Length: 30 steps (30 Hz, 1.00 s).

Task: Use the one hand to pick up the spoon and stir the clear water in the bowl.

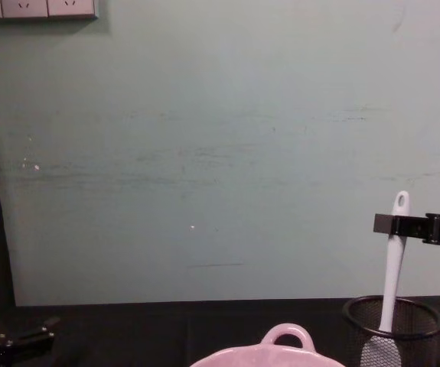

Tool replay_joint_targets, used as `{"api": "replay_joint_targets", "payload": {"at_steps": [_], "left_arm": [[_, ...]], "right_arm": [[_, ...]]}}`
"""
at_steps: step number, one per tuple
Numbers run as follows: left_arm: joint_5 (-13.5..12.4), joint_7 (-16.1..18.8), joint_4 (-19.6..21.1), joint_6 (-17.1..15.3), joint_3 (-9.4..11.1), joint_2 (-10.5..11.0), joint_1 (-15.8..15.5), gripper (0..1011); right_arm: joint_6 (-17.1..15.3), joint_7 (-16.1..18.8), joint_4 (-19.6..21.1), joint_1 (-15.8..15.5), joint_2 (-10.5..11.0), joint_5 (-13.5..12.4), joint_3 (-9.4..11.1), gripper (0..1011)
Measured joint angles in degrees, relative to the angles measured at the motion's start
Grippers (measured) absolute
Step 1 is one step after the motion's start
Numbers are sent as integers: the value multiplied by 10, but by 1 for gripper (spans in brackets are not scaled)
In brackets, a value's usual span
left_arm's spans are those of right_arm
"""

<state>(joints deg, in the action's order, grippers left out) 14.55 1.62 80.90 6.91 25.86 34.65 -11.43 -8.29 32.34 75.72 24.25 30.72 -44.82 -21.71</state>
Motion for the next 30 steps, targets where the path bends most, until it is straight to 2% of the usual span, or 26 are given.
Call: {"api": "replay_joint_targets", "payload": {"at_steps": [12,16,18,23,24,27,30], "left_arm": [[0,0,0,0,0,0,0,1005],[0,0,0,0,0,0,0,1005],[0,0,0,0,0,0,0,1005],[0,0,0,0,0,0,0,1005],[0,0,0,0,0,0,0,1005],[0,0,0,0,0,0,0,1005],[0,0,0,0,0,0,0,1005]], "right_arm": [[-2,-3,-11,-8,0,-26,1,147],[-3,-13,-28,-9,-1,-33,3,312],[-2,-15,-32,-8,-2,-33,3,334],[0,-26,-63,-5,-4,-25,0,536],[1,-27,-67,-5,-5,-24,0,536],[6,-27,-87,-3,-9,-19,0,657],[8,-27,-92,-3,-11,-17,1,734]]}}
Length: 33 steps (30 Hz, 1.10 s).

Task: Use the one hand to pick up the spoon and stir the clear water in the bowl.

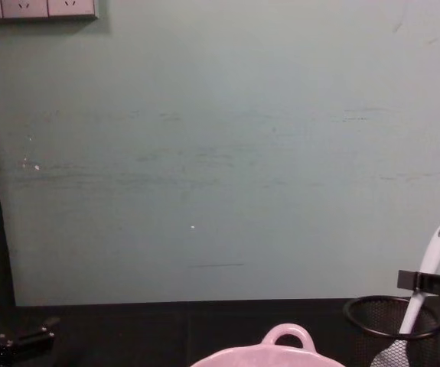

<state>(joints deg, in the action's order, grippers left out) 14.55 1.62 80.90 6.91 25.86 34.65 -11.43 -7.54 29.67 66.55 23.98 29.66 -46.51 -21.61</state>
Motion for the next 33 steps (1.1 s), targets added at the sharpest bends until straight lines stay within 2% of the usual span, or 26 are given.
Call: {"api": "replay_joint_targets", "payload": {"at_steps": [3,6,10,13,16,17,19,21,26,29,33], "left_arm": [[0,0,0,0,0,0,0,1005],[0,0,0,0,0,0,0,1005],[0,0,0,0,0,0,0,1005],[0,0,0,0,0,0,0,1005],[0,0,0,0,0,0,0,1005],[0,0,0,0,0,0,0,1005],[0,0,0,0,0,0,0,1005],[0,0,0,0,0,0,0,1005],[0,0,0,0,0,0,0,1005],[0,0,0,0,0,0,0,1005],[0,0,0,0,0,0,0,1005]], "right_arm": [[3,-2,9,-10,2,1,6,847],[6,-4,25,-20,7,2,10,896],[11,-13,69,-47,20,5,20,1002],[12,-22,96,-63,29,8,25,1002],[11,-46,139,-88,44,19,32,1002],[9,-62,163,-102,53,29,35,1002],[6,-78,185,-115,61,40,38,1002],[5,-110,216,-137,72,63,45,1002],[11,-187,255,-174,76,99,72,1002],[10,-218,255,-175,71,125,76,1002],[19,-227,226,-153,58,158,64,1002]]}}
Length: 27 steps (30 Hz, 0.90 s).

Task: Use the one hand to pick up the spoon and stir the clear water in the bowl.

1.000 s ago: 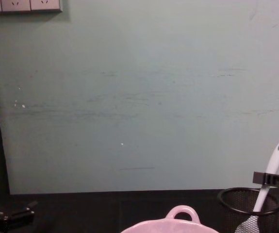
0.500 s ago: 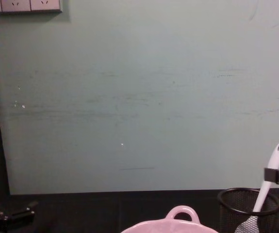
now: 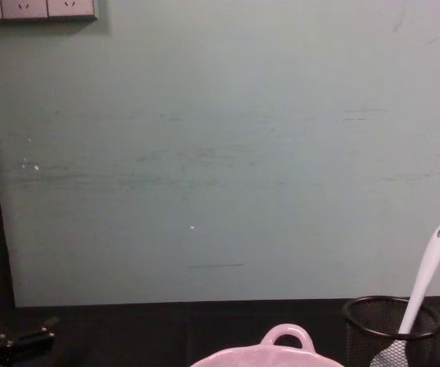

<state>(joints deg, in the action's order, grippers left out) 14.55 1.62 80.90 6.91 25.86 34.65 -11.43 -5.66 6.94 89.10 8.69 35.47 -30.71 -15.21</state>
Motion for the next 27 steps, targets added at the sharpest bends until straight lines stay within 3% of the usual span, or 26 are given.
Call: {"api": "replay_joint_targets", "payload": {"at_steps": [5,12,21,27], "left_arm": [[0,0,0,0,0,0,0,1005],[0,0,0,0,0,0,0,1005],[0,0,0,0,0,0,0,1005],[0,0,0,0,0,0,0,1005]], "right_arm": [[15,7,-53,32,-22,37,-24,1003],[26,26,-102,51,-44,60,-41,1003],[35,25,-119,48,-55,83,-40,1002],[35,25,-119,48,-55,82,-41,1002]]}}
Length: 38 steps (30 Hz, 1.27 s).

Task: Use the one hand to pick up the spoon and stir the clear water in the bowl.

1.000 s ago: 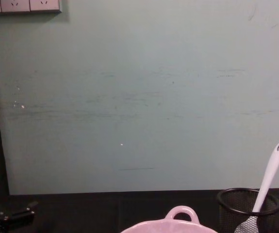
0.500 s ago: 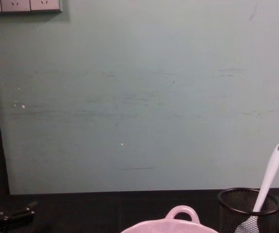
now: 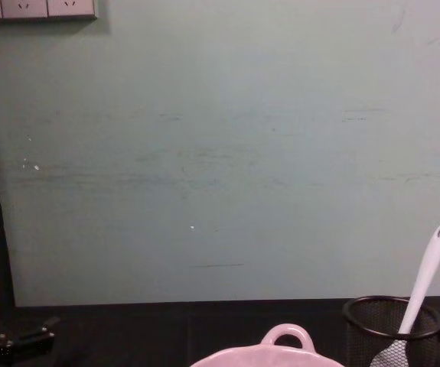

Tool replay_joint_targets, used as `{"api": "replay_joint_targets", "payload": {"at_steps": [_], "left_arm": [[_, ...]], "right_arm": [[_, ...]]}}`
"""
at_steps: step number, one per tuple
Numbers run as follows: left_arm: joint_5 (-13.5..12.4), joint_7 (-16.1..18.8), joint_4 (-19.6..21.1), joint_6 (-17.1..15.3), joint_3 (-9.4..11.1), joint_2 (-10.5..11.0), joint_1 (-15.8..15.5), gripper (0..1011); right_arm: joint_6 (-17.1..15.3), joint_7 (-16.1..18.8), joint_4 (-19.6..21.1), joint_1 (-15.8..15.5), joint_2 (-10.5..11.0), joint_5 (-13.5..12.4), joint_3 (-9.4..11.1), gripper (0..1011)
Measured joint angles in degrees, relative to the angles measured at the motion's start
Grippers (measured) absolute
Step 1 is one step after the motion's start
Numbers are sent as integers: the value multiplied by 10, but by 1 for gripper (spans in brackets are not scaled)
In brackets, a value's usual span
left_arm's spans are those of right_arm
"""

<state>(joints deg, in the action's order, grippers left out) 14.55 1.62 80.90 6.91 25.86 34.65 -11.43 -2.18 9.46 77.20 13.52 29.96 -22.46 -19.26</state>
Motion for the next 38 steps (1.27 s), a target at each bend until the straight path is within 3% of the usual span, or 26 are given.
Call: {"api": "replay_joint_targets", "payload": {"at_steps": [38], "left_arm": [[0,0,0,0,0,0,0,1005]], "right_arm": [[0,2,0,1,1,-5,0,1002]]}}
